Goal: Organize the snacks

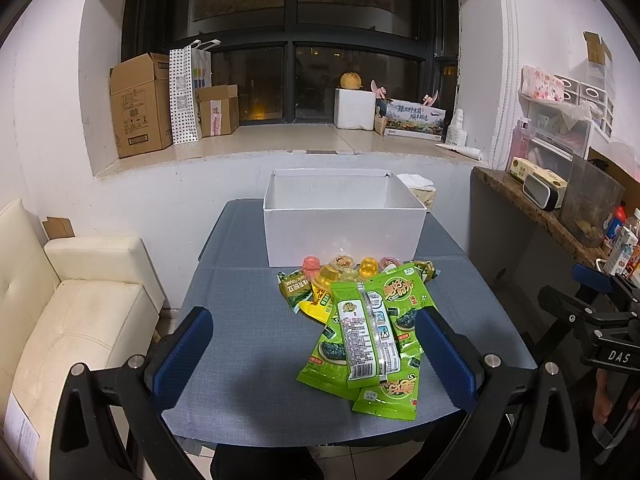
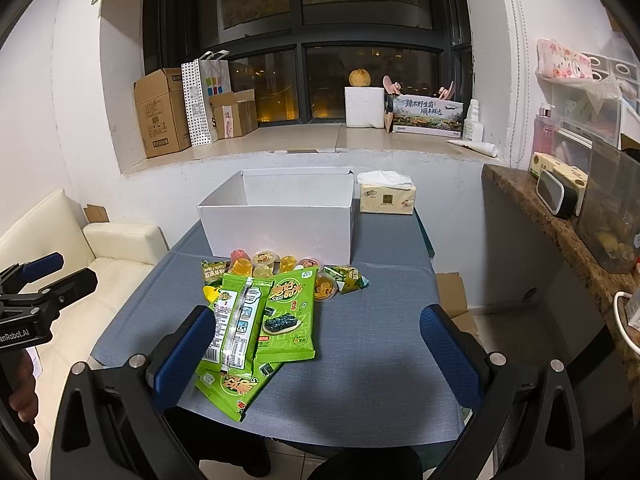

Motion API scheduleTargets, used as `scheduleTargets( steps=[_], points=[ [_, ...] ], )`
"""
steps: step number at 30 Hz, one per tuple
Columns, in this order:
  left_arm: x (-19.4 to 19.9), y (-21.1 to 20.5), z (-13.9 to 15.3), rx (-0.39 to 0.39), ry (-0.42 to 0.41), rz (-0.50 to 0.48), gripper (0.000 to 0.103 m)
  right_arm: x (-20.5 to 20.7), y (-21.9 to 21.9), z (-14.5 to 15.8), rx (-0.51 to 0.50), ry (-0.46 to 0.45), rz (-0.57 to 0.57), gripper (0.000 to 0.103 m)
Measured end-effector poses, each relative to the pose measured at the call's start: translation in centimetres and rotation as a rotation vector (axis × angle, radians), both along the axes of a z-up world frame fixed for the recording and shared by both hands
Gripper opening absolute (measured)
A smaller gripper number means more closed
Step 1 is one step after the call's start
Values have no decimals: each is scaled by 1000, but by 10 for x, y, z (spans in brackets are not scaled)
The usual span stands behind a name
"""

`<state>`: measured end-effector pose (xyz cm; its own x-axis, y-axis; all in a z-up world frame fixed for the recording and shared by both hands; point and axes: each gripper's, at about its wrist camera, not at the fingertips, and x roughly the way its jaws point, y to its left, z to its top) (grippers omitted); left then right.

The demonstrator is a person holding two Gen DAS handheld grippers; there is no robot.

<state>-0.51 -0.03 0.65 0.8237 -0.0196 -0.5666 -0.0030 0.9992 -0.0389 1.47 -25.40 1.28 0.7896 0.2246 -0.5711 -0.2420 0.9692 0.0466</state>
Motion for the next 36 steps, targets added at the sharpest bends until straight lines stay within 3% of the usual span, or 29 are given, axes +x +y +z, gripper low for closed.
scheduleTargets(
  steps=[36],
  points=[
    [16,-5,-8,13,38,-7,103,3,-5,-5,6,8,-4,103]
  ],
)
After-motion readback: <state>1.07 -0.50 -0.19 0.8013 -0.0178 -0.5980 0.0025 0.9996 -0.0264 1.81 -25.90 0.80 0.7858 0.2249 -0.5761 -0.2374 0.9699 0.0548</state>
